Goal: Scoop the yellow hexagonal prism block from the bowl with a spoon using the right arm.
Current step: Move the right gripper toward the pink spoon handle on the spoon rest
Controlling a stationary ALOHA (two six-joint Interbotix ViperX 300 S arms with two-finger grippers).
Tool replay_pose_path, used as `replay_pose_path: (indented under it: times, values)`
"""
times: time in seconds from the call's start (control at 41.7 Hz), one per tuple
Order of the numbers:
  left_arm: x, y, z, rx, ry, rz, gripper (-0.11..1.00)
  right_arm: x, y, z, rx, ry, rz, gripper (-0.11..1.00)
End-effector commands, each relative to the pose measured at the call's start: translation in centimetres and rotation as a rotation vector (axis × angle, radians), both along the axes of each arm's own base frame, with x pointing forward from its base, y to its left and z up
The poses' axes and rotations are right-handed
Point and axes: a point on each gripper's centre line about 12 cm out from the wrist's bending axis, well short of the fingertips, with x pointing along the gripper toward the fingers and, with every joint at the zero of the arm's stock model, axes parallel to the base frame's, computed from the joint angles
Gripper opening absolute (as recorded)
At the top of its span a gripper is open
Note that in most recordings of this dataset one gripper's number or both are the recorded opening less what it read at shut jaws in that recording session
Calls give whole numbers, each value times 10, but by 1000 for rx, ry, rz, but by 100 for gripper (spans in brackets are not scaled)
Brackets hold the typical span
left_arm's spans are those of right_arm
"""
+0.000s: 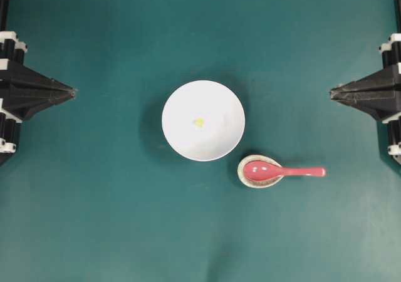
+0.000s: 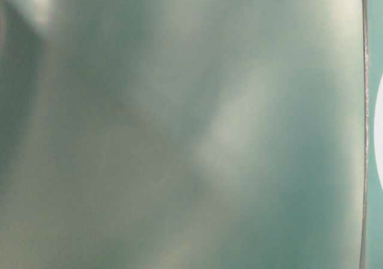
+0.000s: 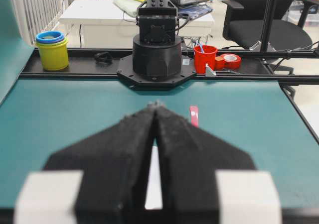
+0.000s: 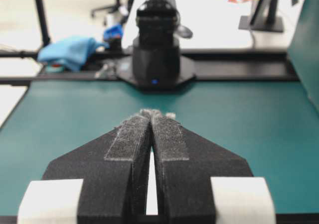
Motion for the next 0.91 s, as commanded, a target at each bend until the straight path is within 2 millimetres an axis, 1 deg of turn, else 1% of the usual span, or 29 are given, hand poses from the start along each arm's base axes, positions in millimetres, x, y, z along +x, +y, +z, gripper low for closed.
replay_pose_path:
  times: [0.0, 0.12, 0.264, 0.312, 0.36, 0.503, 0.599, 0.719, 0.791, 0.887]
  values:
    - [3, 0, 1, 6, 14, 1, 0, 2, -1, 3, 3, -3, -3, -1]
    - [3, 0, 2, 4, 11, -1, 0, 7, -1, -4, 9, 35, -3, 0]
    - [3, 0, 2, 6, 12, 1, 0, 7, -1, -4, 9, 34, -3, 1]
    - [3, 0, 2, 6, 11, -1, 0, 7, -1, -3, 9, 32, -3, 4]
    - [3, 0, 2, 6, 11, -1, 0, 7, -1, -3, 8, 32, -3, 10]
    - [3, 0, 4, 14, -5, 0, 0, 7, -1, -4, 6, 35, -3, 41]
    - [2, 0, 5, 14, -14, 1, 0, 7, -1, -5, 6, 38, -3, 52]
    - [3, 0, 5, 14, -14, 0, 0, 10, -1, -10, 11, 58, -3, 51]
    - [2, 0, 5, 17, -15, 0, 0, 13, 0, -18, 14, 81, 0, 51]
    - [2, 0, 5, 23, -15, 0, 0, 18, 3, -32, 24, 112, 10, 51]
